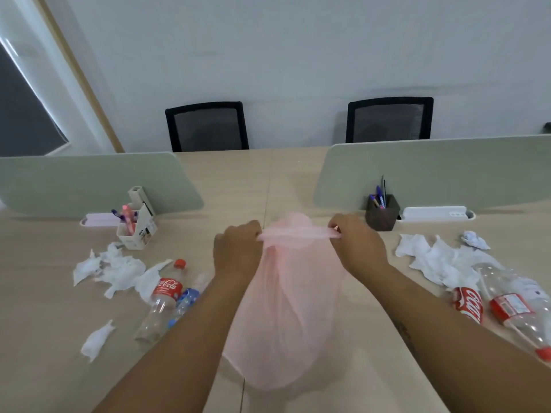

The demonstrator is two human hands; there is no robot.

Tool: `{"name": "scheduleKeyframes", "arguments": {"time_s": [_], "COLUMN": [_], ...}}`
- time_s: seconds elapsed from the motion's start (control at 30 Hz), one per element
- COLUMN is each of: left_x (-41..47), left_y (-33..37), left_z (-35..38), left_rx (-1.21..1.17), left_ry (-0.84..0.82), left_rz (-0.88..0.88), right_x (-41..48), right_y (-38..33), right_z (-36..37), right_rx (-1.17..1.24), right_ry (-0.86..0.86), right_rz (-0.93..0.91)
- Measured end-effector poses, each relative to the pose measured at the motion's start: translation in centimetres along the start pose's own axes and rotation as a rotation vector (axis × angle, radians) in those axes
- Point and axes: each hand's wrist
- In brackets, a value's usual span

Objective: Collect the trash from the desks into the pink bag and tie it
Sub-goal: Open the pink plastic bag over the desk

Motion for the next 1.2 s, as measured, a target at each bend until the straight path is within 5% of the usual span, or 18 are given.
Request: {"name": "scheduleKeyframes", "arguments": {"time_s": [0.1, 0.17, 0.27, 0.47, 0.6, 0.7, 0.9, 1.03, 1.2], "left_x": [2.8, 2.9, 2.0, 6.2, 4.8, 3.4, 4.8, 4.0, 4.2], "left_y": [-4.9, -3.5, 0.4, -5.1, -1.3, 2.8, 4.8, 8.7, 10.7], "left_z": [-1.5, -2.4, -1.5, -3.7, -4.0, -1.6, 0.9, 4.2, 5.6], "left_rx": [-0.196, -0.057, 0.127, -0.419, -0.085, 0.186, 0.072, 0.284, 0.18], "left_ry": [-0.048, -0.149, -0.03, 0.079, -0.141, 0.016, 0.232, 0.096, -0.08], "left_rz": [-0.182, 0.005, 0.283, -0.079, 0.054, 0.215, 0.434, 0.597, 0.462], "right_x": [0.1, 0.4, 0.8, -0.1, 0.2, 0.1, -0.5, -1.1, -3.1], "right_y": [0.9, -0.2, -2.5, 0.8, -0.4, -1.1, 5.1, 8.1, 15.0], "right_z": [0.2, 0.9, 1.4, 0.3, 0.8, 0.7, -0.5, -0.7, -1.5], "right_rx": [-0.038, 0.027, 0.024, -0.277, -0.055, -0.04, 0.009, 0.142, 0.136], "right_ry": [0.086, 0.107, 0.107, 0.137, 0.125, 0.109, 0.131, 0.087, 0.051], "right_rz": [0.105, 0.099, 0.037, 0.148, 0.169, 0.053, 0.034, -0.009, 0.088]}}
Point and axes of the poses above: each hand's wrist, its own x-axis towards the middle knuckle, its own z-axis out of the palm, y = z × x, and after that the axes turned 4 degrees about -z, right-handed
